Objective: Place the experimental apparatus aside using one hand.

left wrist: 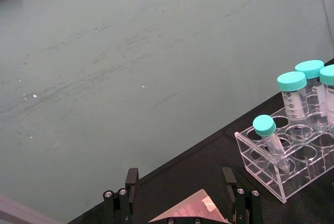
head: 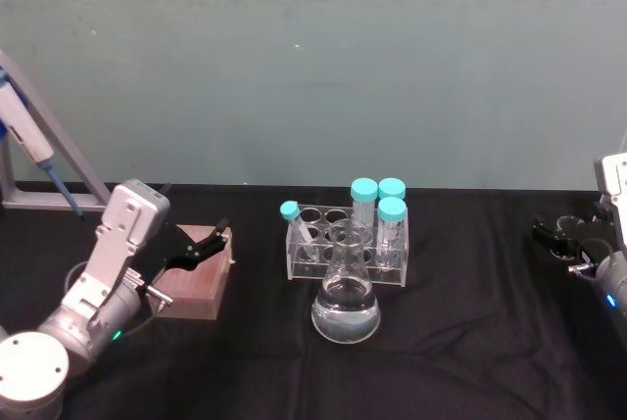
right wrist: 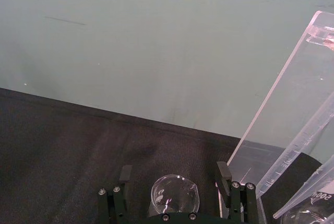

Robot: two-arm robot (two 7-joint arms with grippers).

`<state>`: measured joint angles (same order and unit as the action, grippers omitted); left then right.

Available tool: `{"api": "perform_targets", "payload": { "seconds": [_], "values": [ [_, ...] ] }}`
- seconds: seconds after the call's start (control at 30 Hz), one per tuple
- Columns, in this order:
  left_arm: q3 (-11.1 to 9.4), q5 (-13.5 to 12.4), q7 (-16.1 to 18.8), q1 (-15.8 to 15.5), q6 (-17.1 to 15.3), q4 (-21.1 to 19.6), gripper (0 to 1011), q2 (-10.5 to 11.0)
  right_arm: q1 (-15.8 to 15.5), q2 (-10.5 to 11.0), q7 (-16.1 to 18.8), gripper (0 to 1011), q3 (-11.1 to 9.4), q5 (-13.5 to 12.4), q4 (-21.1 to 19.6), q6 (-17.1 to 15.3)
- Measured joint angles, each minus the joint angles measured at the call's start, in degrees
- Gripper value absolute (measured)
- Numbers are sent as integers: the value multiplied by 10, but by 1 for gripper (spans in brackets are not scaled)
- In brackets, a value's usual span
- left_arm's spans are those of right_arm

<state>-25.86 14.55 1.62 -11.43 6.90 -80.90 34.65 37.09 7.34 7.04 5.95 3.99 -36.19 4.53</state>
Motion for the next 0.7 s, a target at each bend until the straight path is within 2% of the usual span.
{"api": "perform_targets", "payload": {
  "seconds": [0.23, 0.7],
  "values": [
    [0, 0, 0, 0, 0, 0, 1000, 0, 0, 0, 0, 1002, 0, 0, 0, 0],
    [0, 0, 0, 0, 0, 0, 1000, 0, -63, 12, 24, 1002, 3, -7, -126, 16]
  ]
}}
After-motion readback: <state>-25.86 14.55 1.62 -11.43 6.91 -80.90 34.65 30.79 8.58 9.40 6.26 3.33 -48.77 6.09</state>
